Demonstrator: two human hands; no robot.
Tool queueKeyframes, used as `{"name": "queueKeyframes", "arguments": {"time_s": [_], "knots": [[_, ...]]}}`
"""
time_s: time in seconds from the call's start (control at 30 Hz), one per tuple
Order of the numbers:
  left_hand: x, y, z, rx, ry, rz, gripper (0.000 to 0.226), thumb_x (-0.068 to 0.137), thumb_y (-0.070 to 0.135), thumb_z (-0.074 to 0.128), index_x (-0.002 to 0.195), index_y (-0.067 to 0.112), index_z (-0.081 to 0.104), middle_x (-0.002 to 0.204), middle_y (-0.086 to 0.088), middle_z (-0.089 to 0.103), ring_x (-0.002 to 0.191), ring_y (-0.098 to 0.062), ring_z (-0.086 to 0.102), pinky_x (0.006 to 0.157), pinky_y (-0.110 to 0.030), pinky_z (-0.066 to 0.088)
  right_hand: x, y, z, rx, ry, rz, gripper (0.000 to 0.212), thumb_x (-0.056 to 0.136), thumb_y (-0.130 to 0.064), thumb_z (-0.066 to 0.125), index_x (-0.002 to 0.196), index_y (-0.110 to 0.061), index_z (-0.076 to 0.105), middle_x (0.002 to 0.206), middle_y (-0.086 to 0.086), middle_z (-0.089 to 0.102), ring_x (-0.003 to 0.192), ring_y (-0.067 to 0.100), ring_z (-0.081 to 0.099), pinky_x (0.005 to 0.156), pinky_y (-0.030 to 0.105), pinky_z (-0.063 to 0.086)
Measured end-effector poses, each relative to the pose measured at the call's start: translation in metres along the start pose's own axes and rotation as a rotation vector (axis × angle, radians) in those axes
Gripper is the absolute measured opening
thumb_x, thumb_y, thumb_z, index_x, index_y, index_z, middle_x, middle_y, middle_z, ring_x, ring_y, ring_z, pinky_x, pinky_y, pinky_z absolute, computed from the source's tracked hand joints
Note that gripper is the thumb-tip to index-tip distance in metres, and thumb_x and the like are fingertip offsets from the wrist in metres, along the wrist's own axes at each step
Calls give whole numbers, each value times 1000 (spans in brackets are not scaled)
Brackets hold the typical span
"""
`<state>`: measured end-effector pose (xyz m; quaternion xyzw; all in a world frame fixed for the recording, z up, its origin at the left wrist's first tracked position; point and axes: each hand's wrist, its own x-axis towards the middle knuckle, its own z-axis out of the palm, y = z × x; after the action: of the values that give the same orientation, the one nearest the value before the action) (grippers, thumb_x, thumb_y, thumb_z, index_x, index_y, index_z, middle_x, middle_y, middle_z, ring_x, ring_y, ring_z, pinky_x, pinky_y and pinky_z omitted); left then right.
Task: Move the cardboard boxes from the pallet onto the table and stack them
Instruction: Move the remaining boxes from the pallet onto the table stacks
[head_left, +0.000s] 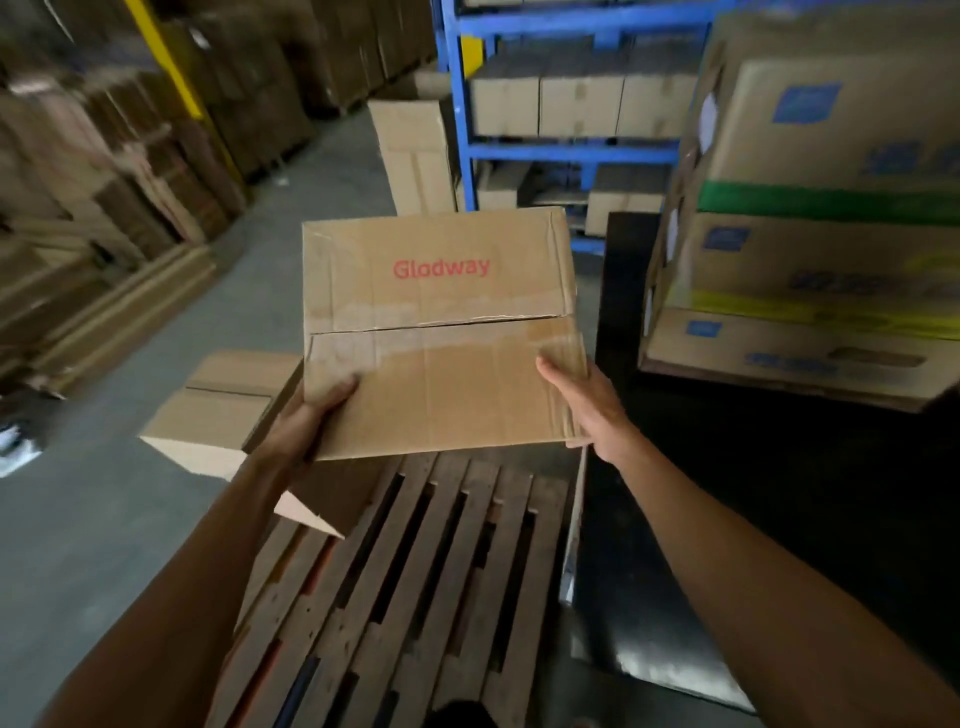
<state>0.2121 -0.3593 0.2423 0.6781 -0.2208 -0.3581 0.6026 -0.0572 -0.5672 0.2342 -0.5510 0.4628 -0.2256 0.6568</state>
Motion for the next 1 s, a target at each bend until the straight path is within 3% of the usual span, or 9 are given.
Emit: {"name": "queueKeyframes", "arguments": {"time_s": [0.1, 0.17, 0.27, 0.47, 0.57, 0.63, 0.8, 0.9, 1.0], "knots": [[-35, 14, 23, 22, -35, 57, 59, 78, 49, 77, 128, 21, 65, 118, -2, 74, 112, -25, 68, 86, -36, 55, -43, -14, -34, 14, -4, -1, 80, 69, -70, 73, 139, -41, 47, 130, 0, 57, 118, 34, 54, 94, 68, 44], [-56, 23, 37, 16, -48, 72, 67, 70, 57, 81, 126, 23, 67, 119, -1, 74, 112, -25, 68, 95, -44, 54, -71, -22, -56, 26, 22, -15, 83, 68, -71, 73, 141, -43, 45, 136, 1, 54, 121, 37, 52, 91, 73, 43], [-89, 33, 62, -13, -78, 116, 77, 62, 62, 85, 127, 25, 66, 120, -1, 73, 112, -26, 68, 100, -50, 52, -121, -29, -89, 33, 74, -50, 81, 69, -71, 72, 140, -42, 45, 139, 0, 52, 123, 38, 51, 89, 71, 45], [-158, 52, 125, -77, -127, 161, 84, 60, 60, 86, 131, 21, 63, 121, -2, 72, 111, -25, 69, 95, -44, 56, -225, -43, -164, 41, 241, -89, 86, 62, -76, 73, 136, -40, 48, 131, 0, 55, 113, 32, 56, 88, 64, 50], [-199, 66, 166, -105, -222, 178, 64, 77, 48, 79, 131, 18, 63, 121, -2, 73, 111, -23, 69, 87, -36, 56, -276, -52, -206, 47, 297, -107, 85, 63, -76, 73, 135, -39, 49, 124, 1, 57, 98, 28, 58, 79, 55, 53], [-220, 79, 193, -113, -272, 175, 52, 85, 41, 73, 130, 17, 64, 119, -2, 74, 110, -21, 69, 81, -32, 55, -298, -58, -232, 58, 329, -111, 93, 58, -78, 74, 138, -39, 47, 127, 3, 57, 104, 33, 59, 75, 56, 54], [-264, 115, 265, -73, -390, 203, 49, 86, 41, 72, 127, 16, 67, 120, -3, 74, 109, -20, 70, 82, -31, 54, -358, -71, -299, 115, 382, -159, 78, 68, -69, 74, 134, -32, 53, 118, 5, 63, 96, 28, 61, 66, 40, 49], [-290, 143, 312, -55, -441, 235, 34, 90, 40, 66, 117, 19, 70, 101, 3, 78, 88, -13, 73, 71, -29, 55, -385, -87, -349, 128, 426, -245, 48, 82, -56, 69, 121, -28, 59, 100, 1, 66, 88, 22, 63, 62, 30, 43], [-317, 173, 362, -49, -485, 251, 26, 92, 43, 61, 105, 22, 69, 82, 6, 76, 68, -11, 71, 57, -27, 53, -407, -112, -404, 126, 408, -237, 43, 80, -59, 68, 106, -24, 67, 106, 10, 71, 87, 27, 68, 69, 32, 50]]}}
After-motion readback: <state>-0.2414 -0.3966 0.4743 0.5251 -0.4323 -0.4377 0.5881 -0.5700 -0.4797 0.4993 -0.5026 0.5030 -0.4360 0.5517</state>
